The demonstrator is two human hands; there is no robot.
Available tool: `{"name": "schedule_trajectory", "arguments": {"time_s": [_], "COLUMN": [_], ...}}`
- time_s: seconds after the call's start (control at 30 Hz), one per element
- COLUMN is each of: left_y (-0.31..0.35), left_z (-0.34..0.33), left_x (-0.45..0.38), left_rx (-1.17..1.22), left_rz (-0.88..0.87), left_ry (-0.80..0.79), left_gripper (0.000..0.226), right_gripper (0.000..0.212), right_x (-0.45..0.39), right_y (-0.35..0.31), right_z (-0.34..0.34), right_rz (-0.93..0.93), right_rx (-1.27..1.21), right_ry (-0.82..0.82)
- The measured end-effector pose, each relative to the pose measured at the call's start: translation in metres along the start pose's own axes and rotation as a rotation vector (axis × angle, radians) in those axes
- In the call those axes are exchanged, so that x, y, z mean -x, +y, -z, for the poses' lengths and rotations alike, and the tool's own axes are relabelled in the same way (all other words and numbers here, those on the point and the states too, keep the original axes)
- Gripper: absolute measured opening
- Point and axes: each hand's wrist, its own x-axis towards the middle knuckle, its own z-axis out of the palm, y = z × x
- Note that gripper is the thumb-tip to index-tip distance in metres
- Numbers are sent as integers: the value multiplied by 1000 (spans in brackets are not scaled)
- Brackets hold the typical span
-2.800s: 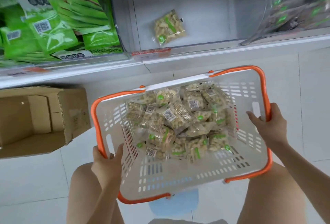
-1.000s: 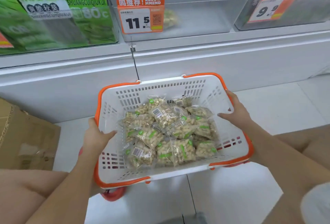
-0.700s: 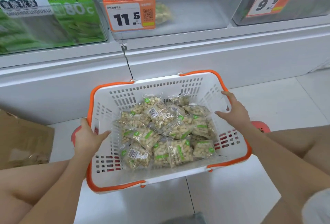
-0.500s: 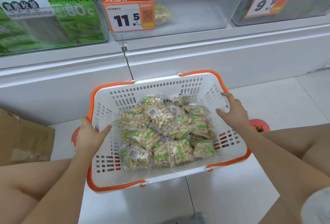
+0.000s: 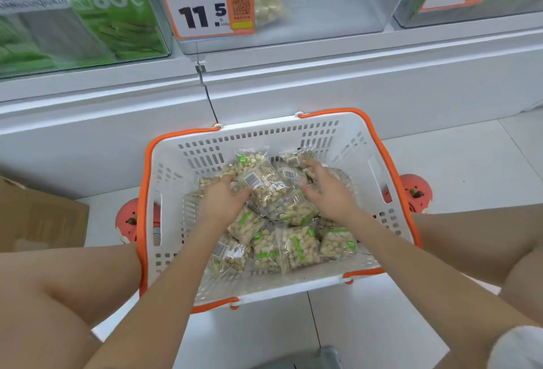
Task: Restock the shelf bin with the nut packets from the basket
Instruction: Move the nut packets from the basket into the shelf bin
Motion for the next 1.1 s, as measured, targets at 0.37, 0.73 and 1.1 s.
{"name": "schedule_trajectory", "arguments": {"time_s": [0.37, 0.73, 1.1], "left_y": [24, 27, 90], "left_z": [-46, 9, 175], "left_x": [-41, -4, 33], "left_rx": [416, 579, 41], "left_rz": [371, 217, -687], "left_ry": [-179, -61, 361], "left_gripper": [36, 38, 45], "right_gripper": [67, 56, 49], "right_x": [-6, 3, 20], "right_y": [18, 5, -124], "right_z": [-45, -5, 142], "right_rz": [-130, -130, -115], "right_rx": [150, -62, -981], "right_ry": [-166, -129, -240]}}
